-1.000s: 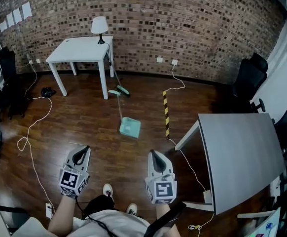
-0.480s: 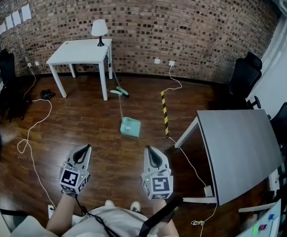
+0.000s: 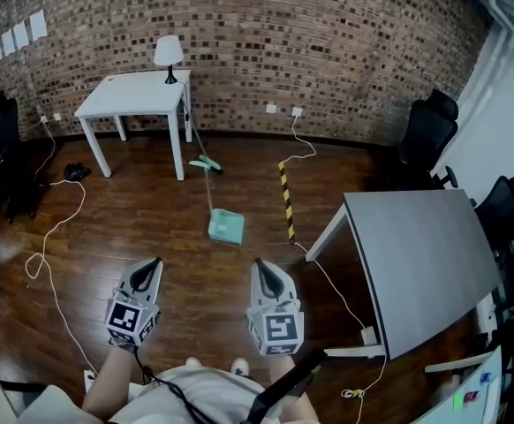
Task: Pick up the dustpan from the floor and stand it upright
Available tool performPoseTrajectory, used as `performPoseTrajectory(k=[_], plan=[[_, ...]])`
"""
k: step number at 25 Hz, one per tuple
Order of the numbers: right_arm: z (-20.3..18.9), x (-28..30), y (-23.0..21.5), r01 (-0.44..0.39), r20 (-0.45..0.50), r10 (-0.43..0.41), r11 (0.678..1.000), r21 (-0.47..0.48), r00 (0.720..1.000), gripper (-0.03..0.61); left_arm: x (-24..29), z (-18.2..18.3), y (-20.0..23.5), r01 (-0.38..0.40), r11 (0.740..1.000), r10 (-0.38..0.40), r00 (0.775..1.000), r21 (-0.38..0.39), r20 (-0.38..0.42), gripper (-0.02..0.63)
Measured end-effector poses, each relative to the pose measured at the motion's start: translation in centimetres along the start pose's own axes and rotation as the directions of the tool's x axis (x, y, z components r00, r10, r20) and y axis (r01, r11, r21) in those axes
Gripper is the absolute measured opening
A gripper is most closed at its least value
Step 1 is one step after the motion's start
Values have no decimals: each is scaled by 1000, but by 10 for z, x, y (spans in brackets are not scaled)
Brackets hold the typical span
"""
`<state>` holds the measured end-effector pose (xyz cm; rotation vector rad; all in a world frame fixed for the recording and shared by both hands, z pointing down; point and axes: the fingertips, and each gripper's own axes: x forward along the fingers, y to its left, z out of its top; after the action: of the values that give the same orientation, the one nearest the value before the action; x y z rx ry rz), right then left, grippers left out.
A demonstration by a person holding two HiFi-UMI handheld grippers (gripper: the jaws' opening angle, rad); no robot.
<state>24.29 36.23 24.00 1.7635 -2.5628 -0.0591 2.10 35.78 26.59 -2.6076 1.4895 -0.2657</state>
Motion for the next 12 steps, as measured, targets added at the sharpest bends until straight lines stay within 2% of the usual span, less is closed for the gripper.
performPoseTrajectory(k=[12], plan=[[1, -4, 4, -18, -14, 18, 1000, -7, 1000, -20, 0, 6, -5, 6, 1000, -6, 1000, 4, 4, -5]])
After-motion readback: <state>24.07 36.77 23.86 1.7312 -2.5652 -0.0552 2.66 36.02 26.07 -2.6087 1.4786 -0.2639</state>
